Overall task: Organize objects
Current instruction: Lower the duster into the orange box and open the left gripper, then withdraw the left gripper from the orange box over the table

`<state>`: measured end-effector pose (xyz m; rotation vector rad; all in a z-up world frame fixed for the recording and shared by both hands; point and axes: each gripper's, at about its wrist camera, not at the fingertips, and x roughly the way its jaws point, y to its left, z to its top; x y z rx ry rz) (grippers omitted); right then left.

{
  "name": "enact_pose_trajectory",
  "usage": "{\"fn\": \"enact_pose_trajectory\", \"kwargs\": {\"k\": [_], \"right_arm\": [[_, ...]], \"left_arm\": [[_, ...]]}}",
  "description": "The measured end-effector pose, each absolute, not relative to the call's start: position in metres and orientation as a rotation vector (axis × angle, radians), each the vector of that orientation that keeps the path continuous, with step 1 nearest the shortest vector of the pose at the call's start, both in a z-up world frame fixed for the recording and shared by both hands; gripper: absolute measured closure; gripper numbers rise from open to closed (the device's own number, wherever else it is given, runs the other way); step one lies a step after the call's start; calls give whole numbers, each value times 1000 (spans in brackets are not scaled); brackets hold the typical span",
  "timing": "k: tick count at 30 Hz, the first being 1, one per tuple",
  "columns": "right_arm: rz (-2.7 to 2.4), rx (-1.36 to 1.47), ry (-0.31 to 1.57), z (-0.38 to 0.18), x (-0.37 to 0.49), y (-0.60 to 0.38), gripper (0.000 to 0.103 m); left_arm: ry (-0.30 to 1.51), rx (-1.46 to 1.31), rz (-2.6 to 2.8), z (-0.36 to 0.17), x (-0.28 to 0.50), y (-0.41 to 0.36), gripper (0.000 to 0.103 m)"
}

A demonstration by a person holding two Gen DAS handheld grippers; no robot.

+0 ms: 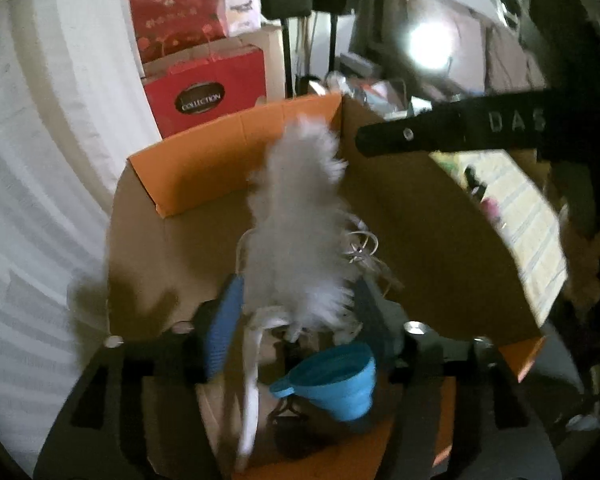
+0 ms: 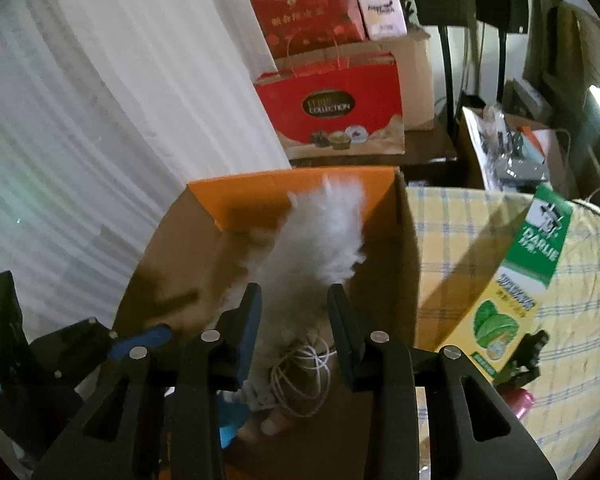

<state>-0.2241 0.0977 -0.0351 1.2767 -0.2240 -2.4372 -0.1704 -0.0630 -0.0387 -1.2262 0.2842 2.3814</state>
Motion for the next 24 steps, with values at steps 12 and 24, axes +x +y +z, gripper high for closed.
{"fn": "enact_pose_trajectory", "kwargs": {"k": [12,24], "right_arm": [[-2522,1220,-206,-10,-202,130,19],[-2633,1190,-59,2,-178,166,0]], "left_arm": [[123,-1153,2430,-6,-157,-58,9],[0,-1096,2481,9,-145,-41,0]]}}
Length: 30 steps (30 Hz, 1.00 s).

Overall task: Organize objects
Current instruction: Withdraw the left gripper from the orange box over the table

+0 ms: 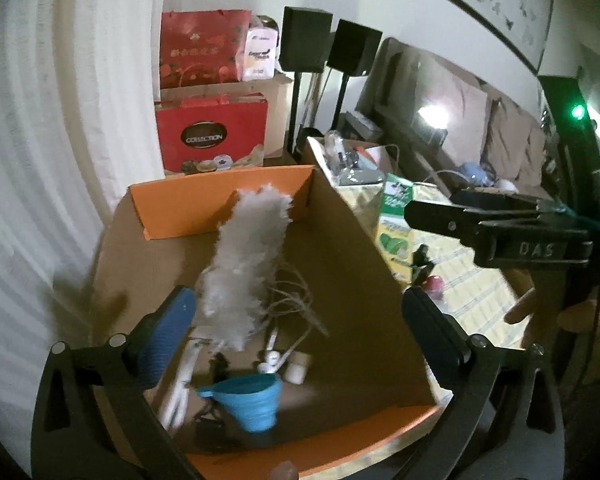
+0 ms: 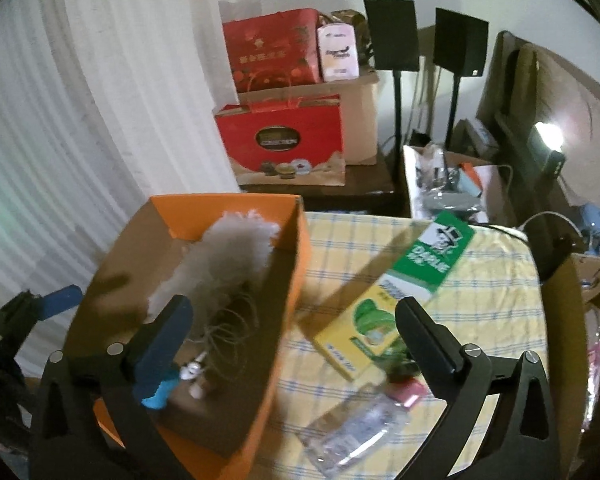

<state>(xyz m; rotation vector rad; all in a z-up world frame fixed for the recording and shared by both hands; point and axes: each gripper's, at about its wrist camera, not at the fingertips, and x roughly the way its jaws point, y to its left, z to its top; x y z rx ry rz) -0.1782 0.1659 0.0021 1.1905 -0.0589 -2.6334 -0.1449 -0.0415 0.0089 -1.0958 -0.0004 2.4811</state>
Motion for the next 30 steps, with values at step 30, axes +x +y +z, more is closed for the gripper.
{"fn": "enact_pose_trajectory", "kwargs": {"k": [30], "right_arm": [[-2730,1308,-174,-16,-160,297,0]], "left_arm": [[45,-1098,2302,-17,-112,87,0]]}}
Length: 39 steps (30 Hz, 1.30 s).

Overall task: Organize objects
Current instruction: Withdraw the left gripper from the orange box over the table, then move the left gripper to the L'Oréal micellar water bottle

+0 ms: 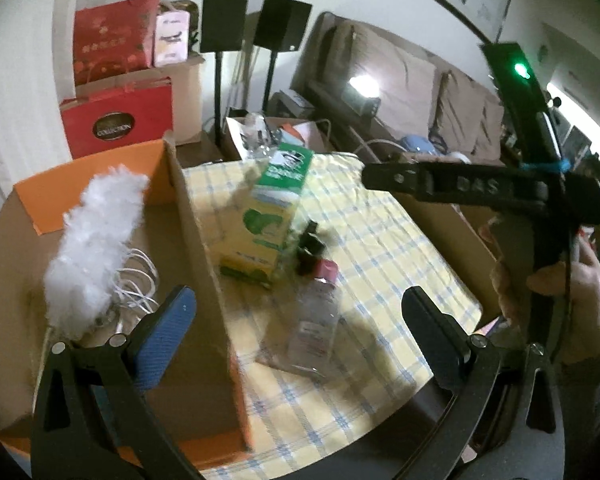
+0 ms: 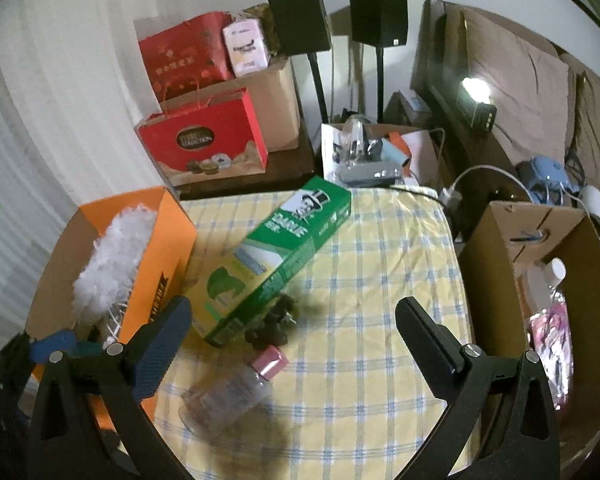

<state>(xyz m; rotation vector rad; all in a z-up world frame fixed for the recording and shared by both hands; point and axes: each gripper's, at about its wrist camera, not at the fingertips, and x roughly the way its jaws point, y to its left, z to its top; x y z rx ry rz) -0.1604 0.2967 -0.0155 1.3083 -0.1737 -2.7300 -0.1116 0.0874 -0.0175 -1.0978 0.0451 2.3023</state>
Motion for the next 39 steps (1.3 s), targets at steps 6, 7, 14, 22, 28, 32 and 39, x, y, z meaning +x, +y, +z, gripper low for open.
{"fn": "enact_pose_trajectory", "kwargs": {"k": [6,7,14,22,28,32,39], "right_arm": [[-2703,1333,-181,-32,-160,301,0],[-2702,1332,-183,-34,-160,302,1],[-2668,1365,-191,-49,-164,308,8],[-2634,1398,-234,-65,-165,318,25],[-2538,1449,-330,-83,-166,326,46],[-2491,1473,-360,-93,-167,325,49],[-2415,1503,-418,-106,-170,321,52]], "left_arm": [[88,-1089,2291,-26,-101,104,0],[95,-1088,2290,-27,-101,106,0],[79,-1103,2258,-38,-100,120,1],[199,-1141,2219,-54,-101,148,11],[273,-1202,2186,-72,-107,167,22],[298,-1250,2180,-85,-113,173,26],[296,-1313,2184,-101,-122,177,27]]}}
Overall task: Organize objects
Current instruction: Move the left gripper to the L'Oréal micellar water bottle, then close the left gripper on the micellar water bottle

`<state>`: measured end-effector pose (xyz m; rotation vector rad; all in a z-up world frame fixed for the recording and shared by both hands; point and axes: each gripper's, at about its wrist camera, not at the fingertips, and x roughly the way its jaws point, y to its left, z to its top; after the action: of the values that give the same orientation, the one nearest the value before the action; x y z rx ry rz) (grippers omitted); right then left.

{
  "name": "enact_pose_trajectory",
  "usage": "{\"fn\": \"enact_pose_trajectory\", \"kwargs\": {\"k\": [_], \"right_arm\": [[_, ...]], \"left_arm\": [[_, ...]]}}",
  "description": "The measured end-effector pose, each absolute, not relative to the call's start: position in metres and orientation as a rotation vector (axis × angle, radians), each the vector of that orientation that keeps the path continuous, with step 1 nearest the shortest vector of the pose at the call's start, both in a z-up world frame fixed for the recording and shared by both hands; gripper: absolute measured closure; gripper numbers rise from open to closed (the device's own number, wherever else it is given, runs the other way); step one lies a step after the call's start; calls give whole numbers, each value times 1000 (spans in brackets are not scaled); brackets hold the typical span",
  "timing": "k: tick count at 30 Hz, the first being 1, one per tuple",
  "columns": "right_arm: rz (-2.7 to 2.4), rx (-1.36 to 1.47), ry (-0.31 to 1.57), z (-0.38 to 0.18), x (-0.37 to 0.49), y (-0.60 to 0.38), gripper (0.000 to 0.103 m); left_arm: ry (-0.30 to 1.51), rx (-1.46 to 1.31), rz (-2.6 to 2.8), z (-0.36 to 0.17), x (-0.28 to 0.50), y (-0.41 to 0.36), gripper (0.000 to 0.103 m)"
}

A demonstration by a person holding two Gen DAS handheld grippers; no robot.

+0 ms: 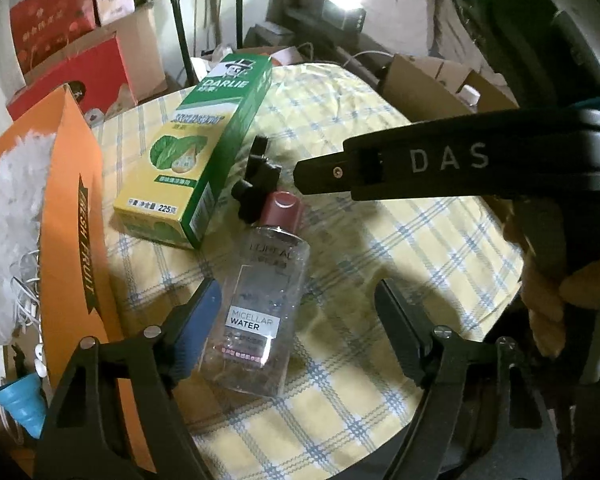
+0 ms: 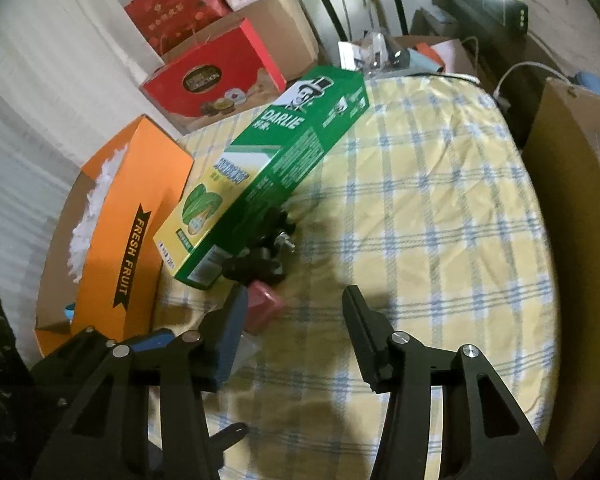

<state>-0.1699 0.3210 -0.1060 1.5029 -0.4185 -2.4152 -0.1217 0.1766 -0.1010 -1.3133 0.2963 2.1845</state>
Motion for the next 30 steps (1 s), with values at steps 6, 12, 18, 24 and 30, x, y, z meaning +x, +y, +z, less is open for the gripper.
{"fn": "enact_pose_trajectory", "kwargs": {"k": [6,12,18,24,30], "right_arm": [[-2373,1519,-456,-113,-174,314,52],[-2327,1538,-484,-123,-176,308,52],[-2299,1546,-505,-126,-175,309,55],[-2304,1560,-493,-125,-175,311,59],[-2304,1577,-477,-128,-175,307,60]], "left_arm": [[275,-1328,2201,-109,-128,175,27],[287,-1342,2199,-113,-128,176,38],[145,-1437,2096,-124,-131,169,57],[145,-1440,2134,-121,-131,176,55],[181,-1420,2164,-125,-128,178,59]]}}
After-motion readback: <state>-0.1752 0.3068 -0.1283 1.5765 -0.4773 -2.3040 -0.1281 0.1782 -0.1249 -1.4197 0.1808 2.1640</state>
